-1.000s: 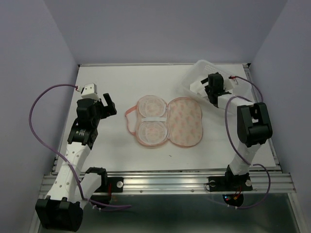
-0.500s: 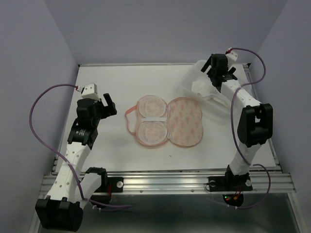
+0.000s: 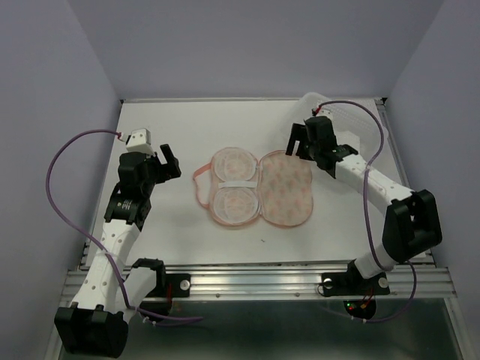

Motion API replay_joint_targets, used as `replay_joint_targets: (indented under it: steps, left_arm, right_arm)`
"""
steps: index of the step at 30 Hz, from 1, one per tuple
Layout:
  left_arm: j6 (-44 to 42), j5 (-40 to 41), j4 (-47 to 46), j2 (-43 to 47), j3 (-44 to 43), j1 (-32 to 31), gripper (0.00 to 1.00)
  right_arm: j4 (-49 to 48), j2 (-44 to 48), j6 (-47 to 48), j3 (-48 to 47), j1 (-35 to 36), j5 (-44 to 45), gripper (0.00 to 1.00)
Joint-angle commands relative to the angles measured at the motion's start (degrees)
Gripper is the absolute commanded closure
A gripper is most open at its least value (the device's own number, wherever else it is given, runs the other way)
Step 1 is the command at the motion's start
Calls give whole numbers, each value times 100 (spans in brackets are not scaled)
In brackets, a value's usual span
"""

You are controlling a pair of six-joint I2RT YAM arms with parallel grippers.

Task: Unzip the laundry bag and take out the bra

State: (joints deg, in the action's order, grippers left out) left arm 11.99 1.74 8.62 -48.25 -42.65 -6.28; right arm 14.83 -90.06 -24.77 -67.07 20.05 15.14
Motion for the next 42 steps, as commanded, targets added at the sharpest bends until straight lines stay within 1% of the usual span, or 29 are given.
replay_joint_targets:
  steps: [1, 3, 4, 7, 9, 11, 12, 13, 15, 18, 21, 23, 28, 31, 33, 35, 36, 38, 39, 42]
  left_arm:
    - [-91, -33, -273, 35, 82, 22, 1]
    - [-100, -33, -282, 26, 82, 22, 1]
    - [-92, -24, -282, 35, 82, 22, 1]
    - [-83, -24, -282, 35, 82, 22, 1]
    - [-91, -33, -282, 35, 82, 22, 1]
    - [-91, -33, -282, 35, 82, 22, 1]
    - [-83, -24, -273, 44, 82, 22, 1]
    - [-91, -24, -273, 52, 90, 22, 1]
    - [-91, -24, -282, 61, 91, 22, 1]
    - [-91, -24, -273, 79, 91, 22, 1]
    - [-83, -7, -282, 88, 91, 22, 1]
    - [-91, -7, -273, 88, 91, 22, 1]
    - [-91, -24, -282, 79, 91, 22, 1]
    - [-83, -42, -282, 79, 91, 22, 1]
    - [-83, -51, -282, 70, 91, 22, 1]
    - [-83, -77, -282, 79, 91, 22, 1]
    - [-83, -94, -291, 79, 91, 22, 1]
    - [-74, -147, -308, 70, 91, 22, 1]
    - [-74, -147, -309, 70, 91, 22, 1]
    - [-74, -147, -309, 87, 91, 22, 1]
  right_arm:
    - [-532, 733, 114, 465, 297, -185, 17]
    - [-726, 946, -35, 1018, 297, -370, 18]
    - [-805, 1042, -114, 1307, 297, -275, 19]
    - [-885, 991, -238, 1565, 297, 138, 18]
    - [-990, 833, -308, 1670, 236, 235, 18]
    - [-1341, 745, -361, 1775, 157, 166, 18]
    - [-1638, 701, -387, 1776, 70, 104, 18]
    - [-1728, 640, -396, 1750, -1, 60, 18]
    - [-1869, 464, -362, 1654, -1, 121, 18]
    - [-2001, -115, -169, 1311, -133, 234, 16]
    - [-2124, -354, -80, 1030, -396, 244, 15]
    - [-2300, -529, 34, 881, -589, 95, 14]
    - [-2117, -829, 306, 493, -652, -71, 13]
    - [-1888, -689, 184, 580, -652, -633, 14]
    - [-1826, -522, -113, 904, -652, -914, 16]
    - [-1642, -460, -378, 1116, -652, -977, 28]
    - [-1606, -442, -457, 1239, -652, -1073, 32]
    - [-1509, -337, -660, 1582, -652, -1101, 36]
    - [-1509, -224, -704, 1818, -652, -961, 40]
    - [-1501, -91, -643, 2013, -652, -758, 41]
